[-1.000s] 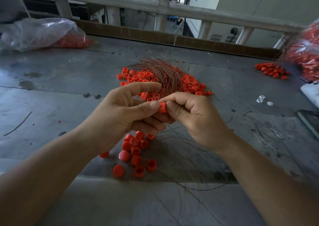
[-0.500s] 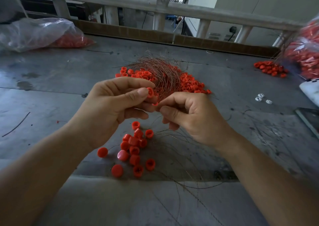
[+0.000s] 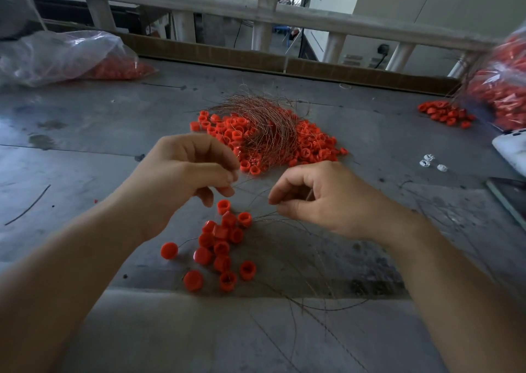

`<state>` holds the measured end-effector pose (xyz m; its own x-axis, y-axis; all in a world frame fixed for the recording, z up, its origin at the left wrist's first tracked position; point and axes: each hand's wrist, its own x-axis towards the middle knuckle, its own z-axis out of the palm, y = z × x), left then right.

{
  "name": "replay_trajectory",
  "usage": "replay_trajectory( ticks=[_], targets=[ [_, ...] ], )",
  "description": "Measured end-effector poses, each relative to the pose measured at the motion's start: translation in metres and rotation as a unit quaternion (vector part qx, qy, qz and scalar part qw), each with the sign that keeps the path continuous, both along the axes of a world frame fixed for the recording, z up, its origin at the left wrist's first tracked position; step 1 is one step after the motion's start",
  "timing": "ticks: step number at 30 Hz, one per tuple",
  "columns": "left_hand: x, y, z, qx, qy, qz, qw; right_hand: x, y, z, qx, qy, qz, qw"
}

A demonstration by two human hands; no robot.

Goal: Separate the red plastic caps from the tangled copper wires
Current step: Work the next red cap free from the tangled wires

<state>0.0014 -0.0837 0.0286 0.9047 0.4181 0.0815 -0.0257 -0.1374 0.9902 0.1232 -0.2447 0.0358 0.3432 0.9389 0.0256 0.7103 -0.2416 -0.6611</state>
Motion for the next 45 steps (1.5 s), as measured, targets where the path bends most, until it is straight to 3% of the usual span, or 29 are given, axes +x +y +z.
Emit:
replay_trajectory(
  ticks=[4,9,12,16,21,24,29,39,45],
  targets=[
    [0.002,-0.001,-0.007,0.111,0.070,0.013,0.991,-0.002,0.003,-0.006,-0.012,-0.052,-0.011,0.999],
    [0.005,0.003,-0.014,0.149,0.101,0.048,0.983,-0.002,0.006,-0.011,-0.037,-0.145,0.011,0.989],
    [0.011,0.011,-0.022,0.217,0.092,0.120,0.964,-0.001,0.004,-0.008,-0.025,-0.123,0.005,0.992],
    [0.022,0.018,-0.035,0.381,0.110,0.150,0.906,0.001,0.000,-0.002,0.013,-0.091,-0.026,0.995],
    [0.035,0.019,-0.045,0.420,0.178,0.124,0.881,0.010,-0.004,0.005,0.103,-0.096,-0.120,0.983],
    [0.036,0.017,-0.047,0.462,0.169,0.115,0.863,0.012,-0.005,0.006,0.145,-0.097,-0.150,0.973],
    [0.030,0.013,-0.041,0.467,0.115,0.133,0.867,0.013,-0.004,0.005,0.174,-0.086,-0.173,0.966],
    [0.033,0.012,-0.038,0.460,0.088,0.138,0.873,0.016,-0.004,0.003,0.181,-0.082,-0.186,0.962],
    [0.030,0.017,-0.036,0.411,0.041,0.173,0.894,0.020,-0.004,0.000,0.160,-0.102,-0.206,0.960]
  ],
)
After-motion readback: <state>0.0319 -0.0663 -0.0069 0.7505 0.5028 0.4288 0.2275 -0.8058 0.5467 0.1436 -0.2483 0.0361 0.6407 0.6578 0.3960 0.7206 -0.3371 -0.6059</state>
